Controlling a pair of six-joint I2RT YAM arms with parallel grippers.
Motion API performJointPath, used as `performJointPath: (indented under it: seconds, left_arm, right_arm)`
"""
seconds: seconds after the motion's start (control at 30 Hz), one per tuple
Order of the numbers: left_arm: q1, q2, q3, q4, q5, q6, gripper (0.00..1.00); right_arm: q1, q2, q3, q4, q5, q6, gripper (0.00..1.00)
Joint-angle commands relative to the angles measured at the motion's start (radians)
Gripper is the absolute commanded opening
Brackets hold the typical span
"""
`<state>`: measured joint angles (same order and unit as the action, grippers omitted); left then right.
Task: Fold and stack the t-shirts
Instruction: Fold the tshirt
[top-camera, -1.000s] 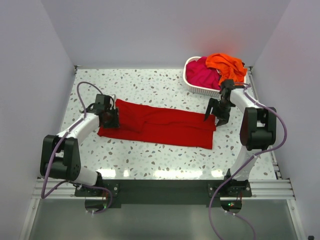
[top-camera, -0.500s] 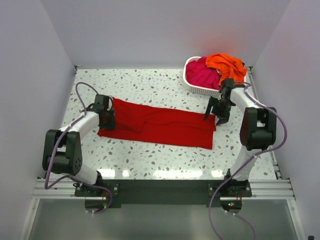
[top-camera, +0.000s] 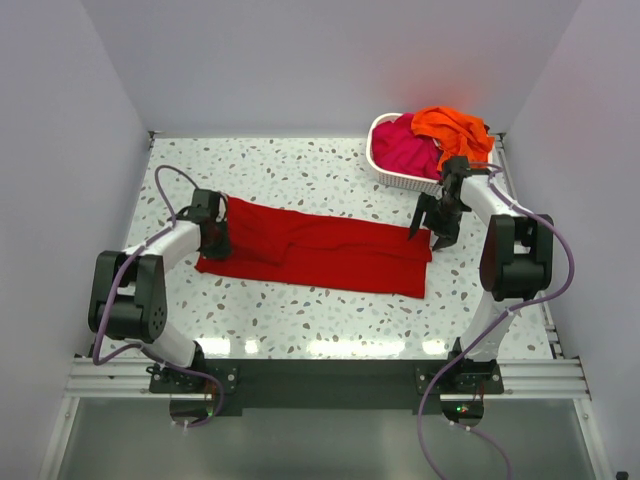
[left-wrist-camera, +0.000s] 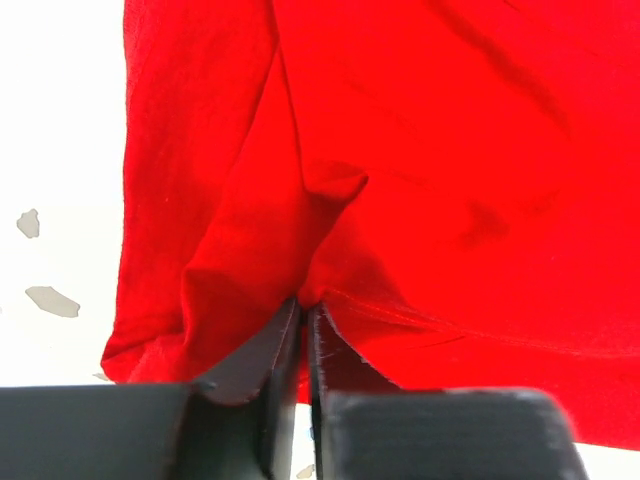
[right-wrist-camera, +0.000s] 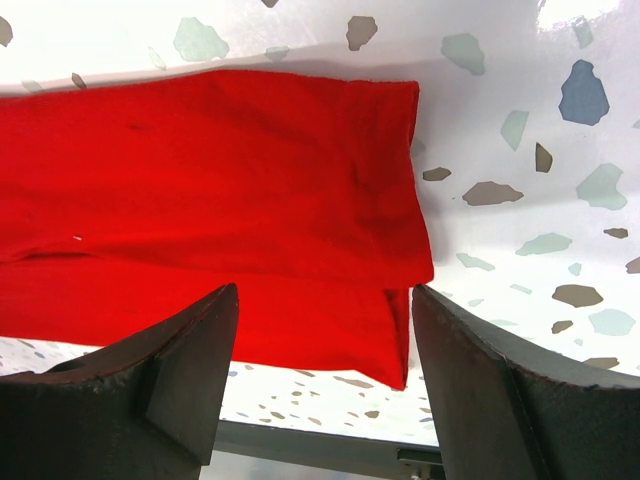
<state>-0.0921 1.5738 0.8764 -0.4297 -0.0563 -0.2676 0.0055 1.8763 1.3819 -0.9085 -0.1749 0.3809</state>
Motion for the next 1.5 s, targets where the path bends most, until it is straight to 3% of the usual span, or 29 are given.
performJointPath:
  seconds: [0.0,0.13,0.63,0.97,1.37,1.47]
  left_arm:
    - [0.006,-0.001,0.055,0.023,0.012,0.010,0.10]
    - [0.006,-0.008,0.085,-0.015,0.019,0.010,0.00]
    - [0.006,-0.061,0.121,-0.306,0.190,-0.056,0.00]
    - [0.021,-0.103,0.160,-0.402,0.171,-0.102,0.00]
    - [0.129,-0.104,0.124,-0.405,0.271,-0.075,0.00]
    - [0.132,-0.094,0.115,-0.402,0.256,-0.070,0.21]
  right_arm:
    - [-0.002,0.004,0.035,-0.015,-0.003,-0.005,0.74]
    - [-0.004,0.006,0.037,-0.015,-0.005,-0.005,0.74]
    - [-0.004,0.006,0.026,-0.010,-0.006,-0.014,0.74]
    - [-0.002,0.000,0.000,0.002,-0.017,-0.020,0.74]
    - [-0.002,-0.005,-0.011,0.003,-0.017,-0.022,0.74]
    - [-0.004,-0.006,-0.001,-0.001,-0.017,-0.020,0.74]
